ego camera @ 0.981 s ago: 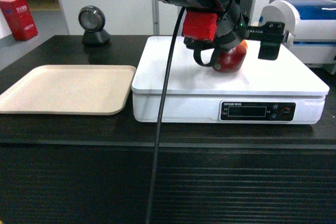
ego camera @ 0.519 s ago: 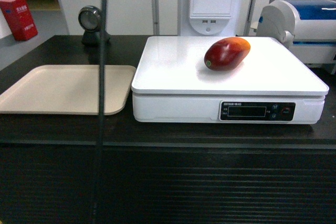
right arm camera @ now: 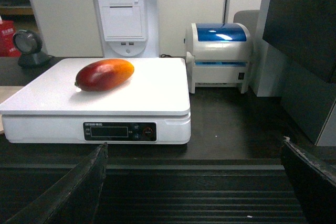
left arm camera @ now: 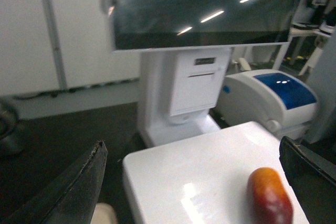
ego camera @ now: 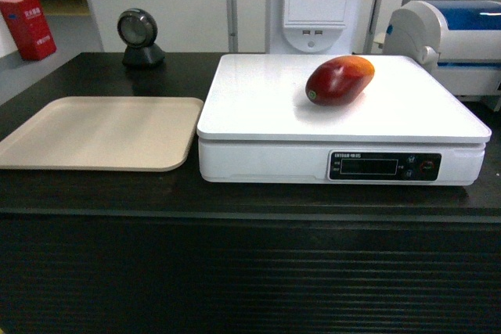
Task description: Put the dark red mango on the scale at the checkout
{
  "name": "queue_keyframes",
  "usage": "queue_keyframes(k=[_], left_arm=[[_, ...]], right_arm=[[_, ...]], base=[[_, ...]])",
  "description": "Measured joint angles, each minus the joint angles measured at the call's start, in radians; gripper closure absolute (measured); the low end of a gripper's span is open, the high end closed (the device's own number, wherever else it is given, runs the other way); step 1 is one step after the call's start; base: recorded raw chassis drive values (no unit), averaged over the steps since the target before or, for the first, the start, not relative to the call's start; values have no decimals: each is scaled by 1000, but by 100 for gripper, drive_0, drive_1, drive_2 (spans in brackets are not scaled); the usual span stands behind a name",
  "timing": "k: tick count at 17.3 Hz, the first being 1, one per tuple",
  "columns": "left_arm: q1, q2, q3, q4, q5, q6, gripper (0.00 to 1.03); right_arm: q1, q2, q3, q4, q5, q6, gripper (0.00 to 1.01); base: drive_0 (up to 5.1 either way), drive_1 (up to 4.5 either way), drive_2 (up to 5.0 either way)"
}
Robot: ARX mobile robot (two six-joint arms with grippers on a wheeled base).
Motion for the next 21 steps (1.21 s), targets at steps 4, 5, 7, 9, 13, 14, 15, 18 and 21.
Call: queue_keyframes(k=[4,5,7,9,13,14,15,18,21], left_arm=[[212,-209,-236,116,118,-64,5],[255,-255,-272,133,134,-83,5],[317,-294,-308,161,151,-95,5],[328,-399,-413,68,-73,-1,23],[314,-643,-756,184,-156,95,68],[300,-670,-822,204,-166,97,79],[288,-700,-890,219,-176,97,91],[262,-813,-1024,251,-206,101,101],[188,-904,-1119,241,-266,101,101]], right_arm=[[0,0,0,0,0,0,3],[0,0,0,0,0,0,3],[0,0,0,0,0,0,3],[0,0,0,0,0,0,3],[0,0,0,0,0,0,3],[0,0,0,0,0,0,3],[0,0,0,0,0,0,3],[0,0,0,0,0,0,3],[0,0,0,0,0,0,3]], base=[[0,0,0],[0,0,0],[0,0,0],[0,0,0],[0,0,0],[0,0,0],[0,0,0],[0,0,0],[0,0,0]])
